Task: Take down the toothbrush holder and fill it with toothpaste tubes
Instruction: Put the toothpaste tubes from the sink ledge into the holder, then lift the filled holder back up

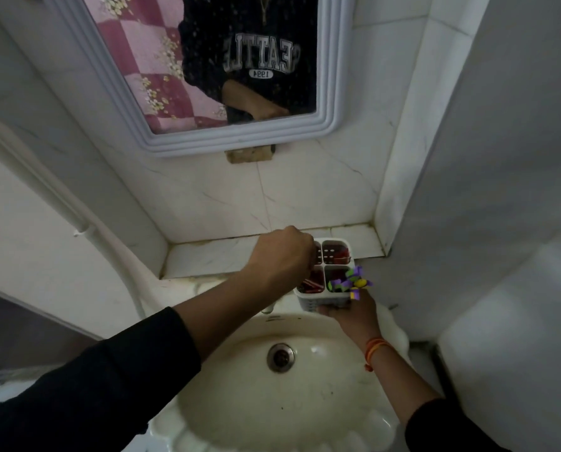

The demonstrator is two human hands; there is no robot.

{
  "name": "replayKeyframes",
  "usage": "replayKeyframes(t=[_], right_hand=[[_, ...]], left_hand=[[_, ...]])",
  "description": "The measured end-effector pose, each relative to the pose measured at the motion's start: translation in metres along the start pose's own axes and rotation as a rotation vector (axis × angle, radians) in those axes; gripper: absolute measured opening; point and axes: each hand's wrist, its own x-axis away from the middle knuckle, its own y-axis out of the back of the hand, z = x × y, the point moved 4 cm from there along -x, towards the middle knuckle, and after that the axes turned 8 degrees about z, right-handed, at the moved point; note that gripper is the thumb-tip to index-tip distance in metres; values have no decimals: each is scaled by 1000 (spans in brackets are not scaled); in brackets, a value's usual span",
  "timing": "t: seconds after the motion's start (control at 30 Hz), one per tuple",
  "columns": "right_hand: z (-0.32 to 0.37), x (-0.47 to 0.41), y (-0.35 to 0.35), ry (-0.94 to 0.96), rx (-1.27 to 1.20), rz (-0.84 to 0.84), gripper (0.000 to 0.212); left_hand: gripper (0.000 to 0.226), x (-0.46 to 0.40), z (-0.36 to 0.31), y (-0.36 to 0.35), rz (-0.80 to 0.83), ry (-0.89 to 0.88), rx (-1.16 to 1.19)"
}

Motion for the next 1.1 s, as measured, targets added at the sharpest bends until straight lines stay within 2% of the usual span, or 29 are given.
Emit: replayKeyframes(t=[0.1, 0.2, 0.27, 0.33, 0.43, 0.53, 0.7, 0.9, 1.1], right_hand=[[1, 1, -1, -15, -2, 6, 55], [2, -1, 0, -17, -3, 11, 57], [0, -1, 0, -14, -11, 8, 57], [-2, 2, -1, -12, -14, -3, 59], [-9, 4, -3, -17, -24, -24, 61], [-5, 5, -3, -18, 2, -43, 58], [6, -4, 16, 24, 16, -92, 52], [39, -62, 56, 42, 27, -157, 59], [23, -93, 76, -142, 106, -134, 71]], left_hand=[[17, -8, 0, -6, 41, 4, -15], [16, -20, 16, -4, 52, 22, 227], [14, -30, 29, 4, -22, 24, 403], [22, -43, 39, 6, -41, 61, 440], [35, -62, 38, -10, 268, 134, 334], [23, -75, 32, -26, 460, 169, 470], [18, -92, 31, -21, 330, 233, 725], [17, -121, 22, -15, 184, 286, 1434], [33, -139, 5, -28, 177, 312, 1642]])
